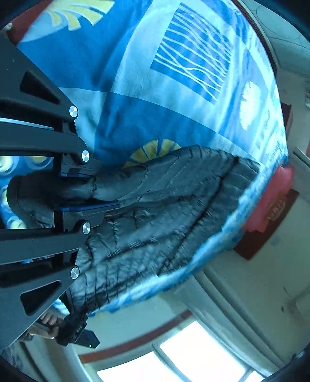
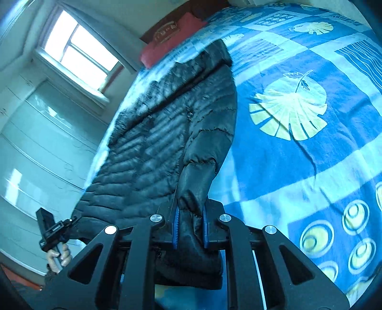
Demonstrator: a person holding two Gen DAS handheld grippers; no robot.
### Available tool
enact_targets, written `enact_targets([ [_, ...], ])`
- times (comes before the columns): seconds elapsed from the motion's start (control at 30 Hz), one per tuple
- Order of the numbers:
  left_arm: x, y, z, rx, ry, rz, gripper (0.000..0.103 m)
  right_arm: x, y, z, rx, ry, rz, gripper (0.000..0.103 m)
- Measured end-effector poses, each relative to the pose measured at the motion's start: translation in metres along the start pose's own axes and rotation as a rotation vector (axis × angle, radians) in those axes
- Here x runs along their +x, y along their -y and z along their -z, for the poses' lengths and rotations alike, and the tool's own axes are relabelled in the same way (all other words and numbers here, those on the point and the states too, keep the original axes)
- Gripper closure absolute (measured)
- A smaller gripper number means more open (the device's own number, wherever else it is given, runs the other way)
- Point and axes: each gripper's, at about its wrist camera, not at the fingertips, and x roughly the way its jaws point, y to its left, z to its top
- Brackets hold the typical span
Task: Fold large clothes
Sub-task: 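Lift the hem with both tools and fold it toward the collar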
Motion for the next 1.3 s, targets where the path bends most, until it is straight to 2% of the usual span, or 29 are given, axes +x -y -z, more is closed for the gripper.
enact_targets([
  [0.13, -0.043, 0.018, 0.011, 0.027, 0.014, 0.043, 0.088, -0.033, -0.006, 0.008, 0.04, 0.008, -0.069, 0.089],
  [0.23, -0.067, 0.032, 0.013, 0.063, 0.051, 0.035, 0.088, -0.054, -0.012, 0.006, 0.049, 0.03, -0.122, 0.09],
  [0.33, -0.073, 0.038, 0.001, 0.059, 0.084, 0.051, 0.088, -0.058, -0.021, -0.011, 0.033, 0.058, -0.172, 0.09],
  [0.4, -0.066, 0.04, -0.021, 0.066, 0.113, 0.081, 0.088, -0.052, -0.026, -0.035, 0.015, 0.081, -0.193, 0.09],
  [0.57, -0.026, 0.036, -0.079, 0.043, 0.145, 0.098, 0.088, -0.019, -0.042, -0.105, -0.051, 0.127, -0.218, 0.09],
  [0.7, 0.017, 0.029, -0.134, 0.017, 0.162, 0.098, 0.088, 0.03, -0.049, -0.167, -0.067, 0.15, -0.188, 0.09],
  [0.8, 0.056, 0.015, -0.168, -0.024, 0.171, 0.109, 0.085, 0.069, -0.044, -0.202, -0.042, 0.135, -0.177, 0.089],
  [0.87, 0.085, 0.005, -0.187, -0.052, 0.143, 0.076, 0.085, 0.103, -0.037, -0.225, -0.031, 0.111, -0.143, 0.089],
  [1.0, 0.141, -0.014, -0.208, -0.079, 0.076, 0.006, 0.085, 0.161, -0.02, -0.246, -0.01, 0.065, -0.075, 0.088],
  [1.13, 0.184, -0.027, -0.215, -0.075, 0.029, -0.057, 0.085, 0.203, 0.005, -0.248, 0.039, 0.023, -0.024, 0.088],
  [1.2, 0.196, -0.031, -0.215, -0.066, 0.016, -0.077, 0.085, 0.218, 0.014, -0.248, 0.051, 0.005, 0.001, 0.087],
  [1.3, 0.198, -0.035, -0.217, -0.069, 0.009, -0.062, 0.085, 0.224, 0.02, -0.247, 0.061, 0.007, -0.004, 0.085],
])
